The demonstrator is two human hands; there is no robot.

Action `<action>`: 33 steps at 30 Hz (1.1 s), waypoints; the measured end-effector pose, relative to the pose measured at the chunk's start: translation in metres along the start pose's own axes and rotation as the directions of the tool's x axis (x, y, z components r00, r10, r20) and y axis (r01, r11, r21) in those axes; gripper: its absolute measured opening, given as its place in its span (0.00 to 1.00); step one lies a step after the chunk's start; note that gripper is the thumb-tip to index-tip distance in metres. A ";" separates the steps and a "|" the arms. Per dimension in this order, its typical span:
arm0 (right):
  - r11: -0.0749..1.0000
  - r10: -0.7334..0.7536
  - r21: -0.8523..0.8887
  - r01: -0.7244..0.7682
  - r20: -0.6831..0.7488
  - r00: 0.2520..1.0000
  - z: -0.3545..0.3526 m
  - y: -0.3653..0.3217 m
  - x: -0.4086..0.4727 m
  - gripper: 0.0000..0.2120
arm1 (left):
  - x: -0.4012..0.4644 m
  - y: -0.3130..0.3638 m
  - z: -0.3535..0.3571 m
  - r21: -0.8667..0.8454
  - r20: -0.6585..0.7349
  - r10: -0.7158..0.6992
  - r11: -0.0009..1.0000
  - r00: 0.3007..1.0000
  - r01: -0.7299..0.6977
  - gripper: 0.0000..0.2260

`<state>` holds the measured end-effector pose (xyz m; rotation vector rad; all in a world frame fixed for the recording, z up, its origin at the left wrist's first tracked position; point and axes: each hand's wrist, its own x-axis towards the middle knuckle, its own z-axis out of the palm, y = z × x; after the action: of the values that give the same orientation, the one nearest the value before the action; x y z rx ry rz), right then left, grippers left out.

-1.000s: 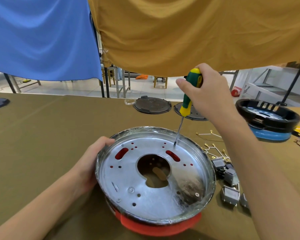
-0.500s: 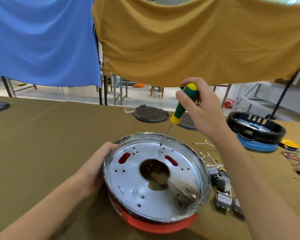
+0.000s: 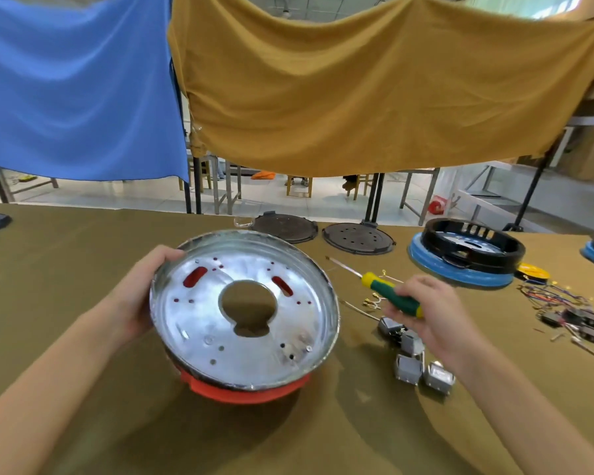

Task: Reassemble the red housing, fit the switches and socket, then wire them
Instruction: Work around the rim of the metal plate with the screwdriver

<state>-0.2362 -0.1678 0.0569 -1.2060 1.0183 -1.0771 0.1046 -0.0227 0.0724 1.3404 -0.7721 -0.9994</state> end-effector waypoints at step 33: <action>0.096 -0.197 -0.956 0.278 0.255 0.947 0.031 0.033 -0.012 0.06 | -0.014 -0.039 0.048 0.662 0.743 0.315 -0.221 0.590 -0.716 0.38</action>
<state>-0.2052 -0.1490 0.0272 -2.5955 1.6083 -0.4097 0.0505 -0.0276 0.0402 1.5751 -2.4095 0.3697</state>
